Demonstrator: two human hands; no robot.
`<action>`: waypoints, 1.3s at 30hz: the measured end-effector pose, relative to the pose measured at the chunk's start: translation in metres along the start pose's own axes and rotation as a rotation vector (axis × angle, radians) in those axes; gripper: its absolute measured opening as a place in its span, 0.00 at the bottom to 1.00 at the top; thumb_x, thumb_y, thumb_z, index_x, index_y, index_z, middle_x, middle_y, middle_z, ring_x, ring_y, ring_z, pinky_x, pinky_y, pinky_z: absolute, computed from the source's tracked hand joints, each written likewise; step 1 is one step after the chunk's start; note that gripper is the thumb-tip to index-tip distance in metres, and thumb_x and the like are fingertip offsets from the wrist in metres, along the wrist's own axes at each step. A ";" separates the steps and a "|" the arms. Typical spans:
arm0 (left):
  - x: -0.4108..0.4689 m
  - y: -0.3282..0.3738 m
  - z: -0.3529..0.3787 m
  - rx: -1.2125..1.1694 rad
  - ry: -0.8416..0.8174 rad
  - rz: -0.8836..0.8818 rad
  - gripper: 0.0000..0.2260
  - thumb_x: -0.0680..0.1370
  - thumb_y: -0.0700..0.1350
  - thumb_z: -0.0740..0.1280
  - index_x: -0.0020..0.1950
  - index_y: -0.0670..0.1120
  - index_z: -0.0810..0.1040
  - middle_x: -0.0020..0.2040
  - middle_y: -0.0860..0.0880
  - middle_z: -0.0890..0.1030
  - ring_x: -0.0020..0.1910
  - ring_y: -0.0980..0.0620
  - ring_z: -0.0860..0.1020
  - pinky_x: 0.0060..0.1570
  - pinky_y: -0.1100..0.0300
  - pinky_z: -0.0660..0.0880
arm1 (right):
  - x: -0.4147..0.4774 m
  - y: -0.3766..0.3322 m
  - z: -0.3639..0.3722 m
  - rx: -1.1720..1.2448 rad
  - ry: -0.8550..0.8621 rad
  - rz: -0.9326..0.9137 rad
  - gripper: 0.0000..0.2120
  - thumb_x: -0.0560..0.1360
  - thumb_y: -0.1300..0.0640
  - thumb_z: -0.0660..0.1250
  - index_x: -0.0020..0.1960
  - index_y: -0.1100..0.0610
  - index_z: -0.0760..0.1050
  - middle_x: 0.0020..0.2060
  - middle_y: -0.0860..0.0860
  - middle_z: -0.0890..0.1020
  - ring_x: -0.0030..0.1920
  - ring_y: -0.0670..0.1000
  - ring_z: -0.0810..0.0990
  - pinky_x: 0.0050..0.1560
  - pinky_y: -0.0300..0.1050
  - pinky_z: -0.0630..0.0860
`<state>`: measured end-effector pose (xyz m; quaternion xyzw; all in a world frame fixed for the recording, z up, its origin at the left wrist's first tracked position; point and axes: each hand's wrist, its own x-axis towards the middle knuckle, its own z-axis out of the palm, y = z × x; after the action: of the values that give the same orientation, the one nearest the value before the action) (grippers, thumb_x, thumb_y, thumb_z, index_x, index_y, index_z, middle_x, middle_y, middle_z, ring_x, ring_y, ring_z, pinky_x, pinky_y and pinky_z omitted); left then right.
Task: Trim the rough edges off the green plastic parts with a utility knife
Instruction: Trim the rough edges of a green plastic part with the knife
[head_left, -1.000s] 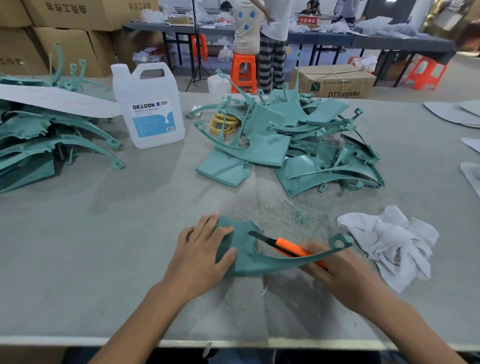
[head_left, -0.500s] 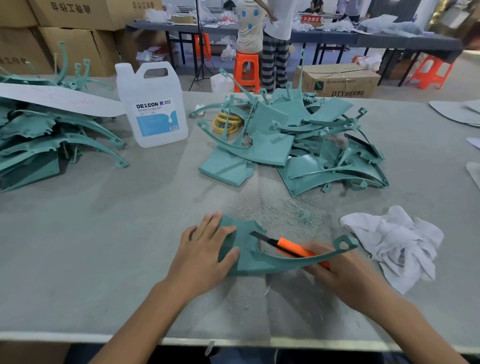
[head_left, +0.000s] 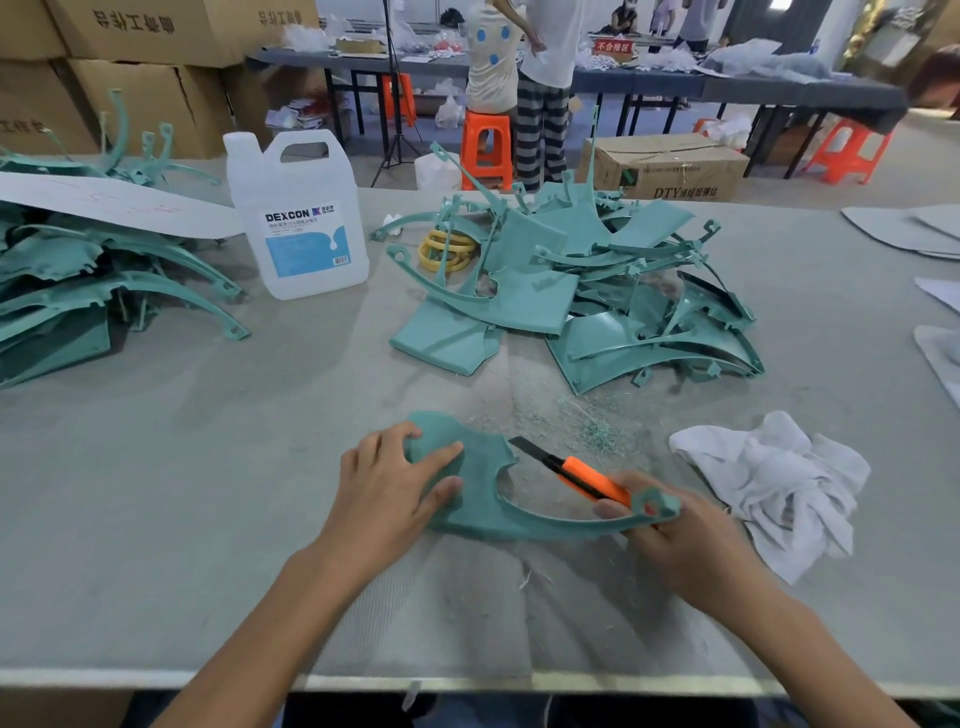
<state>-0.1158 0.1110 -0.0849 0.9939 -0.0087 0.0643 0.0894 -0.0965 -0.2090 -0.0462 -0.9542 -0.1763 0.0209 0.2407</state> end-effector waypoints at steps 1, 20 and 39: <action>0.004 -0.003 -0.003 0.030 0.013 0.003 0.21 0.82 0.64 0.50 0.74 0.66 0.67 0.71 0.51 0.66 0.67 0.48 0.64 0.63 0.52 0.59 | -0.001 0.000 0.001 0.027 0.019 -0.011 0.04 0.79 0.41 0.65 0.47 0.39 0.75 0.34 0.41 0.80 0.36 0.45 0.78 0.39 0.46 0.74; 0.027 0.001 0.008 -0.312 -0.100 -0.097 0.35 0.71 0.72 0.51 0.75 0.61 0.66 0.82 0.56 0.54 0.80 0.58 0.45 0.77 0.52 0.42 | 0.031 0.006 0.005 -0.198 -0.112 -0.203 0.23 0.78 0.29 0.46 0.57 0.41 0.71 0.40 0.38 0.74 0.38 0.37 0.71 0.40 0.32 0.60; 0.026 0.001 -0.003 -0.394 -0.151 -0.072 0.36 0.66 0.68 0.57 0.74 0.62 0.67 0.81 0.57 0.56 0.80 0.59 0.47 0.78 0.54 0.42 | 0.027 -0.011 0.003 -0.274 -0.153 -0.193 0.21 0.79 0.33 0.45 0.60 0.43 0.69 0.38 0.40 0.75 0.37 0.43 0.72 0.66 0.51 0.62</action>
<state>-0.0899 0.1101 -0.0785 0.9589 0.0076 -0.0164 0.2833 -0.0753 -0.1897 -0.0422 -0.9523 -0.2861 0.0460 0.0954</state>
